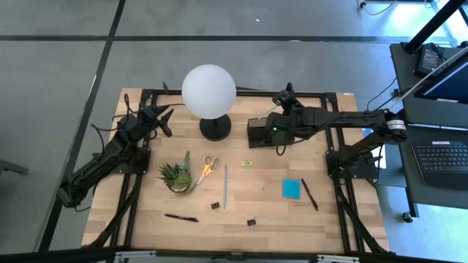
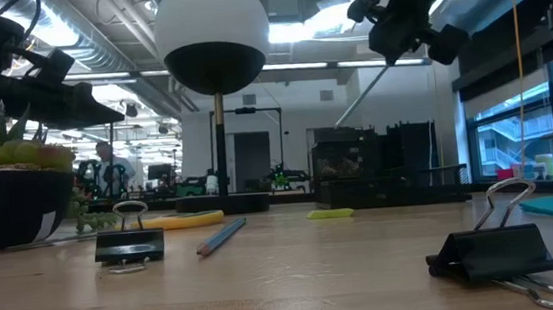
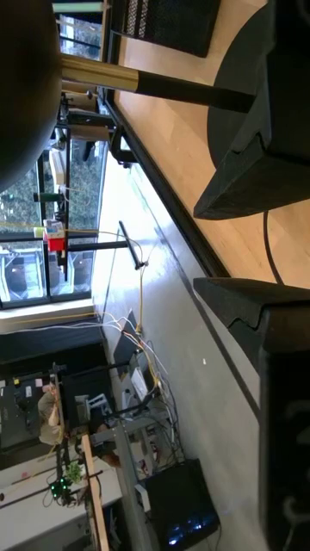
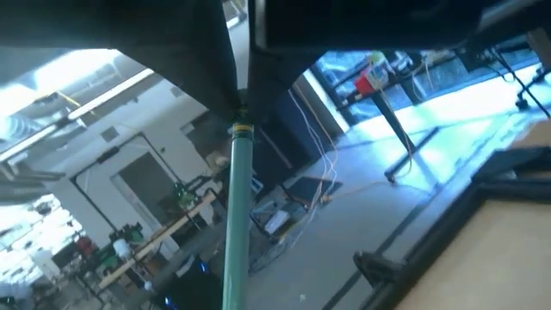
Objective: Pick and place office supplies into organizer
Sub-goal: Put the light blue pencil into the desk organizer
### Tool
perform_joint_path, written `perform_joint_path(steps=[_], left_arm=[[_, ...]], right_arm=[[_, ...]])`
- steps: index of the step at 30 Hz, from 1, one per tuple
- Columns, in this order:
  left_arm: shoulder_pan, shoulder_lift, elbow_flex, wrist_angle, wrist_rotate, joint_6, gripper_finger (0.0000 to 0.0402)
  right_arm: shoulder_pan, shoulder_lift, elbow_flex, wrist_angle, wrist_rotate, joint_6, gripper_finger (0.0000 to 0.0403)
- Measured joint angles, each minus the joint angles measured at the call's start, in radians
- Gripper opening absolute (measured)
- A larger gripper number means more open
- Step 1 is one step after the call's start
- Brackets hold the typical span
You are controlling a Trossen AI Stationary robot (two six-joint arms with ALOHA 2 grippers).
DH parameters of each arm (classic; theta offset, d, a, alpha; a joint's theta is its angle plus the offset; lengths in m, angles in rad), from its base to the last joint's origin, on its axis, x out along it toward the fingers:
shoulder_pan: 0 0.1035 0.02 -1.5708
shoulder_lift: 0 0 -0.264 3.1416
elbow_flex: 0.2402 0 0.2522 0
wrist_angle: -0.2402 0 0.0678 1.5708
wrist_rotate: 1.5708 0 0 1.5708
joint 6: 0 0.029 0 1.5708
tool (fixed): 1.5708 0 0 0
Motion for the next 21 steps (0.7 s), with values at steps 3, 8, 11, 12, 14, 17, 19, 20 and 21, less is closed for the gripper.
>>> perform_joint_path(steps=[3,8,11,12,14,17,19,20,21], left_arm=[[0.0,0.0,0.0,0.0,0.0,0.0,0.0114],[0.0,0.0,0.0,0.0,0.0,0.0,0.0114],[0.0,0.0,0.0,0.0,0.0,0.0,0.0114],[0.0,0.0,0.0,0.0,0.0,0.0,0.0114],[0.0,0.0,0.0,0.0,0.0,0.0,0.0114],[0.0,0.0,0.0,0.0,0.0,0.0,0.0114],[0.0,0.0,0.0,0.0,0.0,0.0,0.0114],[0.0,0.0,0.0,0.0,0.0,0.0,0.0114],[0.0,0.0,0.0,0.0,0.0,0.0,0.0114]], right_arm=[[0.0,0.0,0.0,0.015,-0.014,0.001,0.0024],[0.0,0.0,0.0,0.03,-0.02,0.0,0.0024],[0.0,0.006,0.0,0.03,-0.06,-0.016,0.0024],[0.0,0.012,0.0,0.03,-0.065,-0.019,0.0024],[0.0,0.029,0.0,0.032,-0.06,-0.021,0.0024],[0.0,0.062,0.0,0.039,-0.059,-0.02,0.0024],[0.0,0.086,0.0,0.047,-0.059,-0.019,0.0024],[0.0,0.097,0.0,0.056,-0.059,-0.019,0.0024],[0.0,0.109,0.0,0.061,-0.059,-0.018,0.0024]])
